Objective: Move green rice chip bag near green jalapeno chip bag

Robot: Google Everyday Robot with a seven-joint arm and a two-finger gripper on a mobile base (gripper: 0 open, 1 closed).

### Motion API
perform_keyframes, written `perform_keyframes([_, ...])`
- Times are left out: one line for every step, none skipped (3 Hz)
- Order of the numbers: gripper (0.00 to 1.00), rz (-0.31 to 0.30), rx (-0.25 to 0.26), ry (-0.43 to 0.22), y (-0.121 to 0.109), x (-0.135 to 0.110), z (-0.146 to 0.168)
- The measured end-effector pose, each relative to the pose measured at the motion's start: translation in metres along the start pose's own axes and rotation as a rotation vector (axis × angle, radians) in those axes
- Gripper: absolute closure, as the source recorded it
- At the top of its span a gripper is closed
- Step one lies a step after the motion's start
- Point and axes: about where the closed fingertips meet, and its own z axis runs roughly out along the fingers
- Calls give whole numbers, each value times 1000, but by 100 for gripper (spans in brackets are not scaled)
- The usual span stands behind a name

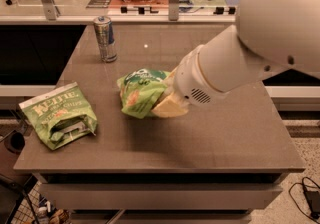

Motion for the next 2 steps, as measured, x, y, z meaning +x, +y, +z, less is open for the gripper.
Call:
perform_keyframes([84,-4,0,0,3,-2,1])
perform_keyframes([61,-8,2,0,4,-4,0])
